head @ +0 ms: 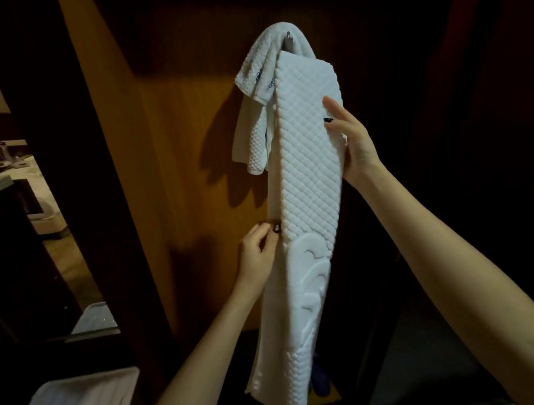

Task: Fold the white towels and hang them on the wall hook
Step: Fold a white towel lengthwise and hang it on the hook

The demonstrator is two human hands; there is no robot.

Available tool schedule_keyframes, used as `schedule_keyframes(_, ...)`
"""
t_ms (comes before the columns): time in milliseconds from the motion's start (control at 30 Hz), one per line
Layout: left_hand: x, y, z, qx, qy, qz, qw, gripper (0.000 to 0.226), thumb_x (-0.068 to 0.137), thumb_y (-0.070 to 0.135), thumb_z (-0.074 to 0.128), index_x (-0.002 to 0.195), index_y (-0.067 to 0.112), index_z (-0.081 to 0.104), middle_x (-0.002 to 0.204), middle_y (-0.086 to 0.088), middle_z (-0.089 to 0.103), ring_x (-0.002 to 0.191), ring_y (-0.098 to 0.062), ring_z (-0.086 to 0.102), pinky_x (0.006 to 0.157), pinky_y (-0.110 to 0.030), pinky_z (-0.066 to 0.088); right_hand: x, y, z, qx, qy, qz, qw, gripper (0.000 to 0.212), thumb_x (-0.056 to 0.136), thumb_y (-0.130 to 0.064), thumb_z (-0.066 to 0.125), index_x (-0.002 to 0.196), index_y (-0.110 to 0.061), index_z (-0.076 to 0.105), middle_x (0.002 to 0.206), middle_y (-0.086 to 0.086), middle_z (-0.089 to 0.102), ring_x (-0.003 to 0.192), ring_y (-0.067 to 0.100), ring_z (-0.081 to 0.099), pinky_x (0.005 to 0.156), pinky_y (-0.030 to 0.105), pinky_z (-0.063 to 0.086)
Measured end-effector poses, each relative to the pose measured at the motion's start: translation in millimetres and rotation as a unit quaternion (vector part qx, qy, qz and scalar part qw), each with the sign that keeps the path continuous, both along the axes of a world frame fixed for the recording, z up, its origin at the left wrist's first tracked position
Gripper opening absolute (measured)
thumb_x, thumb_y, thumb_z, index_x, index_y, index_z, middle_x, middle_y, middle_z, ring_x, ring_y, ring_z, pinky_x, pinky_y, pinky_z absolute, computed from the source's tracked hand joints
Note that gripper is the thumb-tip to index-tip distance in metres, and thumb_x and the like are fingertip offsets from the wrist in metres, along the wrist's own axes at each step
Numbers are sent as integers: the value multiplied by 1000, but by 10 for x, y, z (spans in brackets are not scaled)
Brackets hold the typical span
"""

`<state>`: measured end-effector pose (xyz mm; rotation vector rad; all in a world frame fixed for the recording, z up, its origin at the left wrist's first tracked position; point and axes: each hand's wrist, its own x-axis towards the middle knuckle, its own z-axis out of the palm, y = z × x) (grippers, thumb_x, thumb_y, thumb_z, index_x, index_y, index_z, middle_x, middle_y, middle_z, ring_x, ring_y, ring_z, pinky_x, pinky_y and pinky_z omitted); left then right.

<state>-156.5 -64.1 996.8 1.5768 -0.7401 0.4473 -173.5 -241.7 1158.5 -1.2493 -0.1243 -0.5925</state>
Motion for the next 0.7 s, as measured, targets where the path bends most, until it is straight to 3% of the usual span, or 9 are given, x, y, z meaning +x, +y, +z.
schedule_keyframes(67, -44, -10, -117, 18, 29, -18, 999, 26, 88, 32, 57, 73, 11, 53, 72, 9, 43, 67, 7, 46, 63, -11, 35, 9, 12, 7, -23, -15, -31, 999, 35, 87, -2, 55, 111, -26, 64, 111, -11, 62, 90, 3, 69, 69, 19, 55)
schedule_keyframes(167, -53, -84, -303, 120, 81, -6, 989, 34, 75, 36, 77, 90, 16, 54, 91, 17, 43, 83, 10, 42, 73, -5, 31, 35, 17, -3, -32, -25, -58, 997, 36, 86, -1, 57, 110, -26, 65, 108, -14, 64, 86, -3, 68, 69, 17, 54)
schedule_keyframes(233, -34, -121, -394, 135, 115, 6, 984, 33, 75, 32, 78, 90, 12, 55, 92, 14, 50, 88, -5, 47, 75, -14, 34, 45, 11, -14, -36, -24, -76, 996, 38, 83, 0, 59, 110, -25, 67, 108, -13, 65, 90, -1, 68, 72, 17, 54)
schedule_keyframes(333, -32, -127, -451, 73, 132, -26, 988, 22, 84, 21, 70, 91, 1, 62, 88, -12, 66, 84, -28, 62, 73, -40, 50, 52, 7, -23, -37, -21, -104, 994, 40, 81, 1, 60, 115, -18, 69, 107, -11, 68, 92, 2, 68, 73, 18, 54)
schedule_keyframes(400, -37, -133, -475, 62, 134, -31, 989, 17, 90, 20, 64, 101, 8, 62, 95, -5, 69, 90, -19, 65, 81, -36, 53, 49, 13, -15, -36, -26, -110, 993, 41, 82, 3, 59, 119, -14, 67, 108, -9, 68, 93, 3, 68, 76, 18, 54)
schedule_keyframes(467, -46, -153, -482, 58, 133, -32, 989, 20, 94, 20, 57, 114, 19, 57, 103, 12, 65, 99, -4, 62, 85, -19, 51, 39, 15, 13, -41, -32, -114, 992, 42, 83, 5, 58, 121, -11, 66, 107, -8, 67, 94, 3, 68, 78, 17, 54)
schedule_keyframes(567, -14, -162, -430, 53, 127, -26, 990, 24, 97, 20, 52, 121, 19, 54, 105, 21, 60, 100, 4, 59, 82, -6, 44, 23, -3, 74, -40, -38, -113, 992, 43, 83, 7, 56, 123, -7, 64, 108, -6, 66, 96, 4, 66, 79, 17, 53)
schedule_keyframes(633, 20, -128, -421, 50, 135, -52, 988, 18, 95, 22, 57, 112, 26, 54, 102, 18, 64, 99, -1, 62, 79, -8, 46, 14, -31, 120, -34, -47, -107, 993, 44, 84, 8, 55, 125, -6, 63, 113, -3, 65, 94, 3, 66, 77, 17, 53)
schedule_keyframes(700, 36, -71, -441, 40, 177, -89, 979, 30, 89, 25, 66, 117, 25, 56, 114, 12, 65, 108, -7, 61, 86, -20, 51, 3, -96, 189, -26, -56, -100, 993, 46, 84, 8, 54, 127, -6, 60, 120, 0, 62, 96, 4, 64, 79, 18, 54)
